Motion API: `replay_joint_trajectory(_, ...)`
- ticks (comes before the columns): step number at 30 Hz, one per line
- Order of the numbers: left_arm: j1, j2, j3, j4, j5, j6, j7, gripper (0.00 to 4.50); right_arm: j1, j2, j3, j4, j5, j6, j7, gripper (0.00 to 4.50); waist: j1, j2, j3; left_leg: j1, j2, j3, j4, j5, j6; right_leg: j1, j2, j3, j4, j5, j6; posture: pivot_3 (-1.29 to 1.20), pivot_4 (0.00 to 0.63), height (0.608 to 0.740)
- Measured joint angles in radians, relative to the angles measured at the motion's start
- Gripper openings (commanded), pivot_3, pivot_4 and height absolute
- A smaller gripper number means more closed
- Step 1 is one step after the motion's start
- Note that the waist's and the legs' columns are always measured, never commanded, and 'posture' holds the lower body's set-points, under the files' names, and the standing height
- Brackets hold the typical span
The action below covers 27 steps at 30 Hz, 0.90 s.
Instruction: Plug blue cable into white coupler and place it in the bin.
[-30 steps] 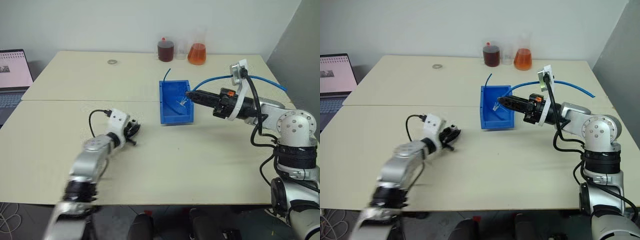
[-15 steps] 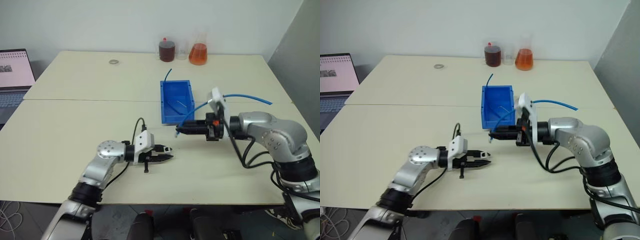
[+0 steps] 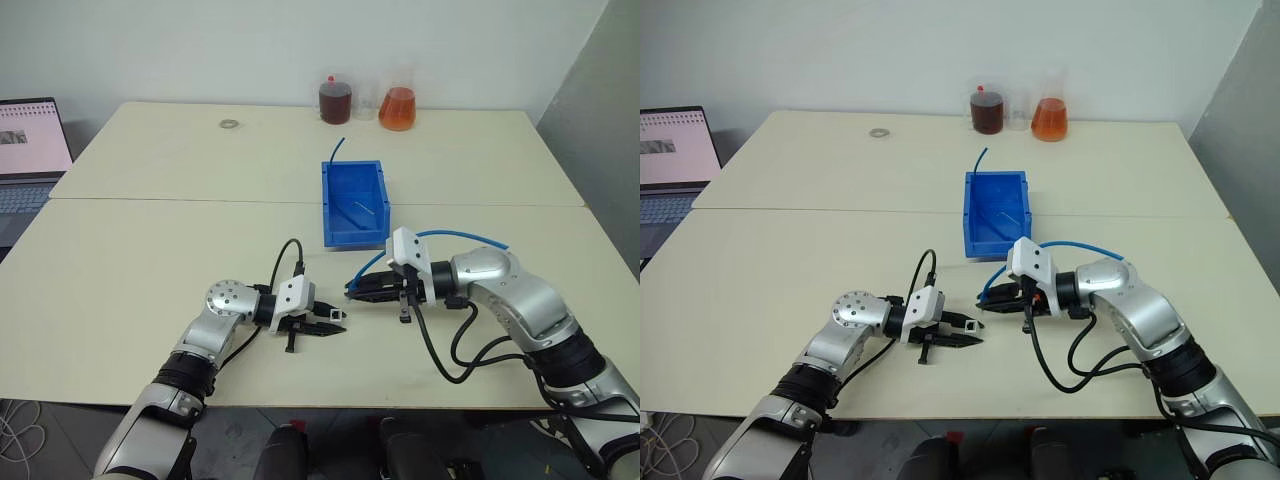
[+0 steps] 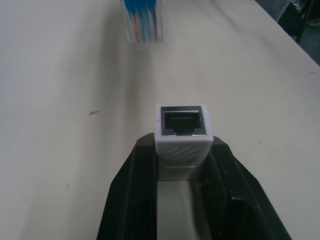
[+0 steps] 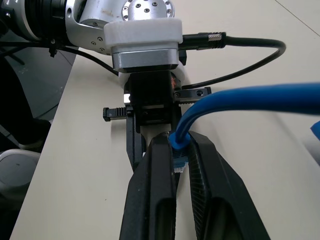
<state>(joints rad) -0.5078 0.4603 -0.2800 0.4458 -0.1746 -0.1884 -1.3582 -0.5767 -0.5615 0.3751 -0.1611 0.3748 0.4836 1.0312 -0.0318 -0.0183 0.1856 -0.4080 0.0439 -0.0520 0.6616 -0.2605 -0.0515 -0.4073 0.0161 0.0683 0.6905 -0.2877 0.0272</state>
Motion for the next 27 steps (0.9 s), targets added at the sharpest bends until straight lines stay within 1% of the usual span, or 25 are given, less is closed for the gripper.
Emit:
replay_joint_trajectory(11, -0.002, -0.014, 0.001, 0.004, 0.010, 0.011, 0.020, 0.80, 0.024, 0.075, 0.038, 0.047, -0.089, -0.068, -0.005, 0.11, 0.000, 0.000, 0.000, 0.002, 0.000, 0.000, 0.001, 0.000, 0.000, 0.001, 0.000, 0.000, 0.003, 0.000, 0.000, 0.00, 0.150, 0.740)
replay_joint_trajectory(21, -0.001, -0.015, 0.002, -0.008, 0.017, 0.041, 0.022, 0.80, 0.021, 0.079, 0.041, 0.066, -0.136, -0.126, 0.022, 0.11, -0.001, 0.000, 0.000, 0.005, 0.000, 0.000, 0.001, 0.000, 0.000, 0.003, 0.000, 0.001, 0.005, 0.000, 0.000, 0.00, 0.150, 0.740)
replay_joint_trajectory(27, 0.000, -0.015, 0.003, -0.012, 0.019, 0.049, 0.029, 0.80, 0.012, 0.078, 0.039, 0.077, -0.140, -0.124, 0.041, 0.11, 0.000, 0.000, 0.000, 0.006, 0.000, 0.001, 0.001, 0.000, 0.000, 0.003, 0.000, 0.001, 0.005, 0.000, 0.000, 0.00, 0.150, 0.740)
